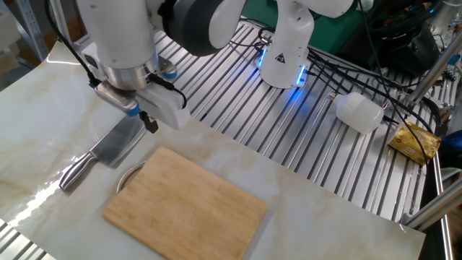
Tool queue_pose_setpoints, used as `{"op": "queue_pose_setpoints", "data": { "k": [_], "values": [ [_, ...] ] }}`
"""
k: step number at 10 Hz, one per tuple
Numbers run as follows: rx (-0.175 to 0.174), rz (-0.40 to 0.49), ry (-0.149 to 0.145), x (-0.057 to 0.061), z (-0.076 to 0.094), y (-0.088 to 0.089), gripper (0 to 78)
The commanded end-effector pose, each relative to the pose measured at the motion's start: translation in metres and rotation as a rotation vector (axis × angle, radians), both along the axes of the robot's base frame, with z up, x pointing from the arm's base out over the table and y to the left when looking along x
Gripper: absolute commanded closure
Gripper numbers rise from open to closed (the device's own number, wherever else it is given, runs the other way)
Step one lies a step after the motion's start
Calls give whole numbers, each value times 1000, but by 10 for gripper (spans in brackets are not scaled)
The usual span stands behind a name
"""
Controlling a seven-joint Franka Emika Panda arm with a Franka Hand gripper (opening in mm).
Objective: Put the knife on the cutting board
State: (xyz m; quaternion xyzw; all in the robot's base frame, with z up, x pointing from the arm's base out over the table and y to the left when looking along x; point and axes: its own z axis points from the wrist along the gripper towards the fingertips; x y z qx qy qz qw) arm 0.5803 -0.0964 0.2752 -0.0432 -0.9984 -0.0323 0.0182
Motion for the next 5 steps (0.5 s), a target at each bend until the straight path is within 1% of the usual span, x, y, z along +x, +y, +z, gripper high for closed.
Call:
{"op": "queue_pose_setpoints", "data": {
  "k": [1, 3, 4, 5],
  "values": [
    [-11, -26, 1, 1, 2, 0, 776],
    [-38, -18, 6, 1, 2, 0, 776],
    [-40, -17, 6, 1, 2, 0, 776],
    [-39, -12, 5, 3, -1, -5, 776]
  ]
}}
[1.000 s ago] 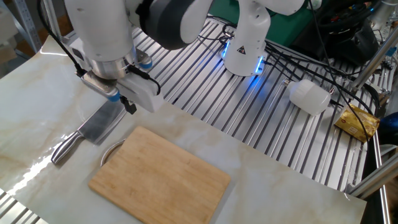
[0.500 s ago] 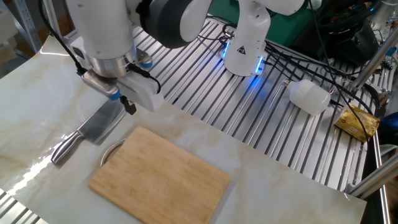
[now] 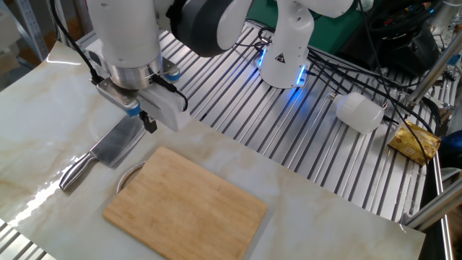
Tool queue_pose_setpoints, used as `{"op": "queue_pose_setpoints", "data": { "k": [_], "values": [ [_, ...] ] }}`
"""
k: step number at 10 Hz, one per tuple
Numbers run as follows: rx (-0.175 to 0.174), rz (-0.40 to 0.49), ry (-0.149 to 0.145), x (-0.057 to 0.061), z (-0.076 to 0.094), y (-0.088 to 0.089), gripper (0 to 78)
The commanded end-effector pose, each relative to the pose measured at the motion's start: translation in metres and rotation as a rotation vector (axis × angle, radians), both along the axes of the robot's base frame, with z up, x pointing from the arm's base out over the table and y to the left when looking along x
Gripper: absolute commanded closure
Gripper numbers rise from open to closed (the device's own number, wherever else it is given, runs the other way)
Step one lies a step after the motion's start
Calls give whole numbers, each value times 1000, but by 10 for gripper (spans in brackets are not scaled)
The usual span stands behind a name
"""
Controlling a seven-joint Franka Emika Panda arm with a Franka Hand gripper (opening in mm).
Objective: Put the knife on the cutting board
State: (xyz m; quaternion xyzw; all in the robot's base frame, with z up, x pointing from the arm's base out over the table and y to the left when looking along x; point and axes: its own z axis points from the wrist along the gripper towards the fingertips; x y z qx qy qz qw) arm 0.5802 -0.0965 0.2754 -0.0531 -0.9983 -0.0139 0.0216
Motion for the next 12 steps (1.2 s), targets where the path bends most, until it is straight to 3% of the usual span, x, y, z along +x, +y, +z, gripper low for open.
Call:
{"op": "queue_pose_setpoints", "data": {
  "k": [1, 2, 3, 5, 6, 8, 11, 12],
  "values": [
    [-9, 17, -4, 7, -8, -10, 776],
    [-51, 26, -8, 12, -17, -18, 776],
    [-58, 37, -7, 15, -24, -26, 776],
    [-59, 46, -8, 22, -37, -34, 776],
    [-62, 48, -29, 31, -53, -36, 776],
    [-61, 65, -30, 43, -70, -42, 776],
    [-54, 149, -20, 76, -99, -72, 776],
    [-54, 150, -20, 82, -104, -80, 776]
  ]
}}
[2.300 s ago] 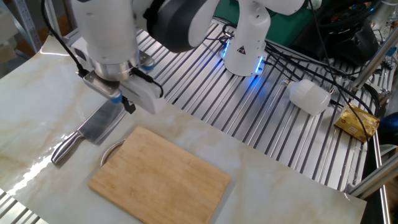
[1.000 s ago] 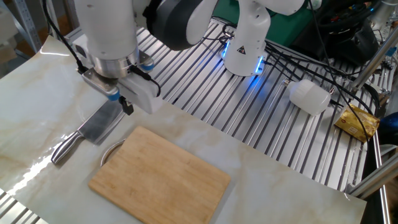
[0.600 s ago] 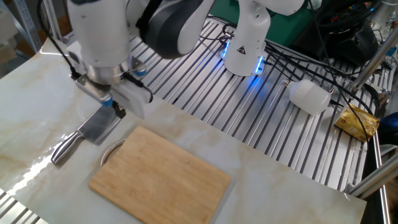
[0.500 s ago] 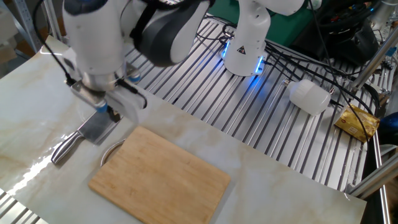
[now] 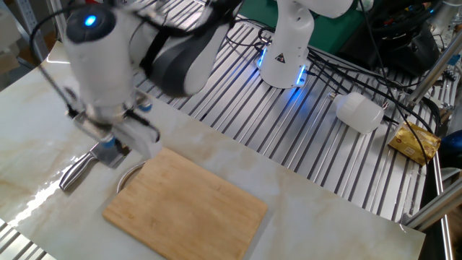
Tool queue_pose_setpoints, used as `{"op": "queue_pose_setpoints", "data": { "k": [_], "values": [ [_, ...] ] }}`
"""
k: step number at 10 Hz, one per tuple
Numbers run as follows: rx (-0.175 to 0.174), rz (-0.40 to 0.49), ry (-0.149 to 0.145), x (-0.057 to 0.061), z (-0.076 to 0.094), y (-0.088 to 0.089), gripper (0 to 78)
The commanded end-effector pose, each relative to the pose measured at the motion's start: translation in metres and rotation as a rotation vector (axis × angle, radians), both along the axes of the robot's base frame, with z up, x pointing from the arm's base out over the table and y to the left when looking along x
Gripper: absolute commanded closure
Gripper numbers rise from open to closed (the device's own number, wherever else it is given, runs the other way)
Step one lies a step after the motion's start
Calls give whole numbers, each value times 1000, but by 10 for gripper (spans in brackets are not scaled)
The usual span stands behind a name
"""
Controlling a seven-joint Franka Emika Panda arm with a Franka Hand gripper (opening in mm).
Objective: Put the knife on the cutting board
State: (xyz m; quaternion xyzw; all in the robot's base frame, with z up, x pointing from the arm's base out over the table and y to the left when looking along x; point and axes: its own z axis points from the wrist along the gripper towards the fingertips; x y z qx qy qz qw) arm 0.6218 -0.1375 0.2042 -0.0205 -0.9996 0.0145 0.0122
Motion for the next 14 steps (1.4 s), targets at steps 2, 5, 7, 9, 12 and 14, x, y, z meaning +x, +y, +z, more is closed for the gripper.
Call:
{"op": "queue_pose_setpoints", "data": {
  "k": [2, 5, 7, 9, 12, 14],
  "values": [
    [-5, 46, -4, 44, -37, -44, 776],
    [-8, -58, 26, 44, -37, -44, 776],
    [-17, -91, 43, 44, -37, -44, 776],
    [-16, -117, 26, 44, -37, -44, 776],
    [7, -47, 25, 41, -41, -49, 776],
    [4, -42, 18, 35, -52, -68, 776]
  ]
}}
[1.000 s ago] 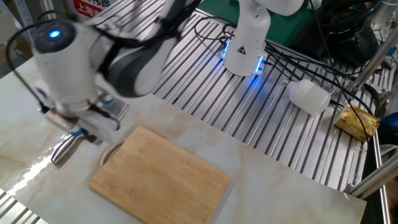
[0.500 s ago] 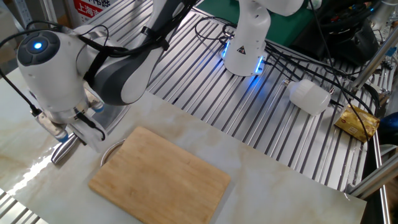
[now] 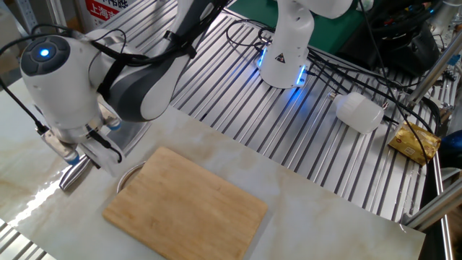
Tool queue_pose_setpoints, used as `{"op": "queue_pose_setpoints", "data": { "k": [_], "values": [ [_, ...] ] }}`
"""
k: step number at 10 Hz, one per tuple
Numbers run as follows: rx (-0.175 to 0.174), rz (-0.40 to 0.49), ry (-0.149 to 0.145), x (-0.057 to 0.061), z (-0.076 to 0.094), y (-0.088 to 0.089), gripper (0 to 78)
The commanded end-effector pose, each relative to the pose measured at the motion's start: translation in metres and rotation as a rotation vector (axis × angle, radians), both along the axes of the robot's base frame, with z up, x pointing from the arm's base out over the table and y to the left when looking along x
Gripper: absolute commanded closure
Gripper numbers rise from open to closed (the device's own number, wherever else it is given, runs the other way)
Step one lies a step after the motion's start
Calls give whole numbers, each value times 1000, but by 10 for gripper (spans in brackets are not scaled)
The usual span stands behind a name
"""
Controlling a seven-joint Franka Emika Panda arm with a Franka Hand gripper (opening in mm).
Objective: Put the knife on the cutting board
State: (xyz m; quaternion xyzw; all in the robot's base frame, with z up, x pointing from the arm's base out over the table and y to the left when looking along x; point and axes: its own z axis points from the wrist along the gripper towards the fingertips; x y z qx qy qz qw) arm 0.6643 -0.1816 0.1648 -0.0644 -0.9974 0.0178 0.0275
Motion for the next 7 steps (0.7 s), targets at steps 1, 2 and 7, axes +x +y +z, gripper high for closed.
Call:
{"op": "queue_pose_setpoints", "data": {
  "k": [1, 2, 7],
  "values": [
    [6, 43, -11, -11, -17, -34, 776],
    [-1, 40, -11, -15, -20, -40, 776],
    [15, 60, -11, -20, -28, -44, 776]
  ]
}}
